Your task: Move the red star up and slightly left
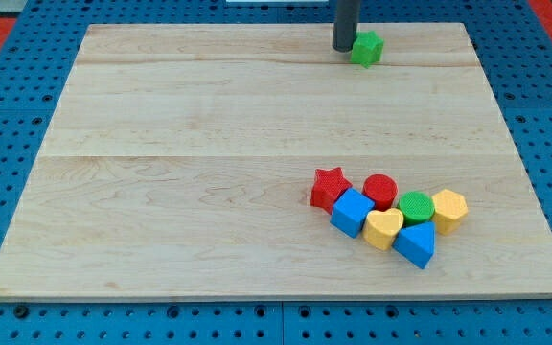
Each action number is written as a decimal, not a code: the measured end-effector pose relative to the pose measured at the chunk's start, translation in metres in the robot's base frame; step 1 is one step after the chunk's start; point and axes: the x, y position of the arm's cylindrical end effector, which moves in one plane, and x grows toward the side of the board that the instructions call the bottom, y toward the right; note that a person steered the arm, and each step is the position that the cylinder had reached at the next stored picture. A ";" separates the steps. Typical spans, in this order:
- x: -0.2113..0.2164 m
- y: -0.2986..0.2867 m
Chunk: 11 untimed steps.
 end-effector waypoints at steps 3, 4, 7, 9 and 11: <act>0.102 -0.053; 0.138 -0.069; 0.267 -0.121; 0.297 -0.055; 0.251 -0.042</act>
